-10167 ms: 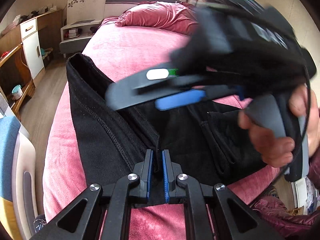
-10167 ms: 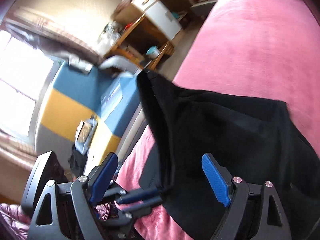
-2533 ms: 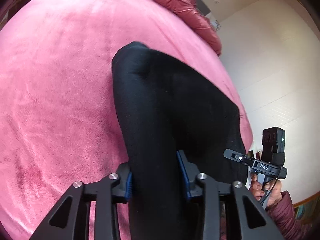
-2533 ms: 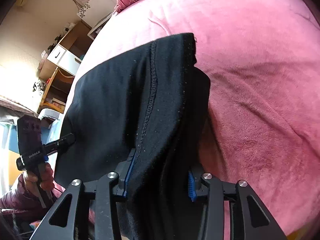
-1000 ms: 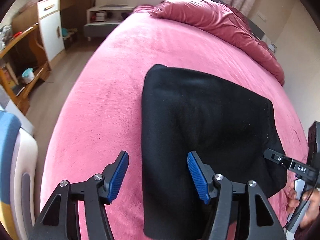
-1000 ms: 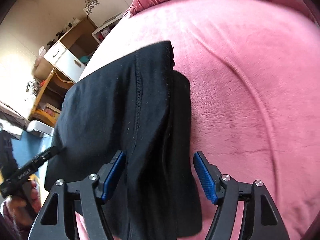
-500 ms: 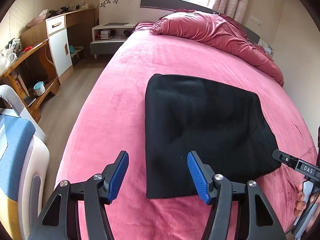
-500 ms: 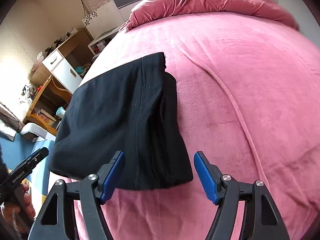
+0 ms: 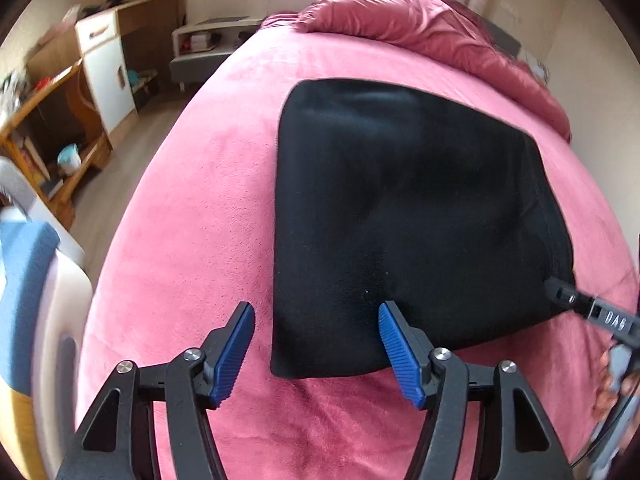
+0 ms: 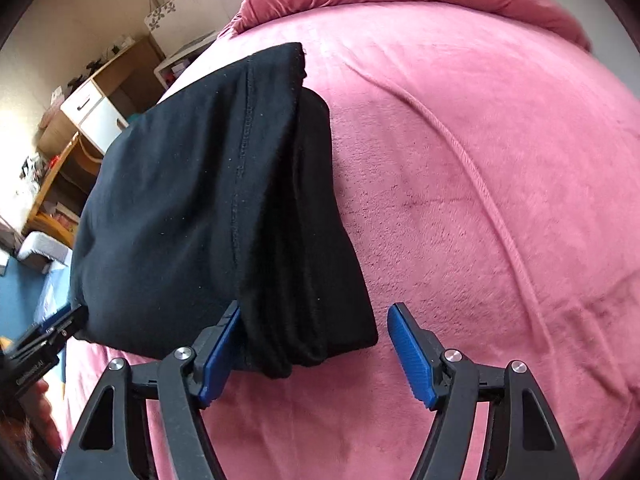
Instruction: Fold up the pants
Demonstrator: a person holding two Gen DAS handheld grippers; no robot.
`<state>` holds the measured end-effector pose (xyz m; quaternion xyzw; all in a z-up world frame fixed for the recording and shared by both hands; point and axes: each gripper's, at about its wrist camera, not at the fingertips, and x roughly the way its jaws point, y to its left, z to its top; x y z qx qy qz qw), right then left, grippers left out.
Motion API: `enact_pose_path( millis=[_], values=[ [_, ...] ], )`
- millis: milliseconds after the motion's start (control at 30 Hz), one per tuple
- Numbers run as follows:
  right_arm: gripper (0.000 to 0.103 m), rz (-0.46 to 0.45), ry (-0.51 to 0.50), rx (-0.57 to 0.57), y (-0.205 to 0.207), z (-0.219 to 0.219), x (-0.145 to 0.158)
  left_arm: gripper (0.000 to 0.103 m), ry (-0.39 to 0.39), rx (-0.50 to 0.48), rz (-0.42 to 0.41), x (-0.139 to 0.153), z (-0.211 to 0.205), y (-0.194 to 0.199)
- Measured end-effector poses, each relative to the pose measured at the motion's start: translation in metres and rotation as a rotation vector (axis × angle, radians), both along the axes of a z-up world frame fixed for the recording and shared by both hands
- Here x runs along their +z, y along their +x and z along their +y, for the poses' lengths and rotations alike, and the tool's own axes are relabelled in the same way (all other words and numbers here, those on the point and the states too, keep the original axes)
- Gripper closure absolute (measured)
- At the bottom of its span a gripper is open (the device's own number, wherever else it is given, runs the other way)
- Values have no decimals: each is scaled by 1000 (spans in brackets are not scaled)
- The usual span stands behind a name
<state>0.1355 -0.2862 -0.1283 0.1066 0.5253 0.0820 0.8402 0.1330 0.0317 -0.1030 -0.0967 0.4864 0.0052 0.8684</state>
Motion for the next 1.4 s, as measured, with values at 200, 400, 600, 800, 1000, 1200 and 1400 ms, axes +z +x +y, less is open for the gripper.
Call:
enact_pose_path(
  millis=[200,400,600,800,1000,1200,1400],
  values=[
    [30,-49,1,-41,-14,-4,22,34,1,24,-64,26,10,-16],
    [26,-157,-19,-31,-54,7,56,34,-16,56,-163,54,17,-56],
    [24,-193,-50,11,-95,33,65,34,-18,87,-174,56,16,-89],
    [24,-201,-98,60,-124,58,60,34,-7,64,-190,61,5,-113],
    [24,-203,-123,62,-142,67,58,32,34,35,-213,68,-4,-123],
    [24,-210,-135,55,-143,65,63,29,44,41,-232,73,-6,-127],
    [23,-208,-143,54,-144,67,62,23,51,59,-223,72,-6,-127]
  ],
)
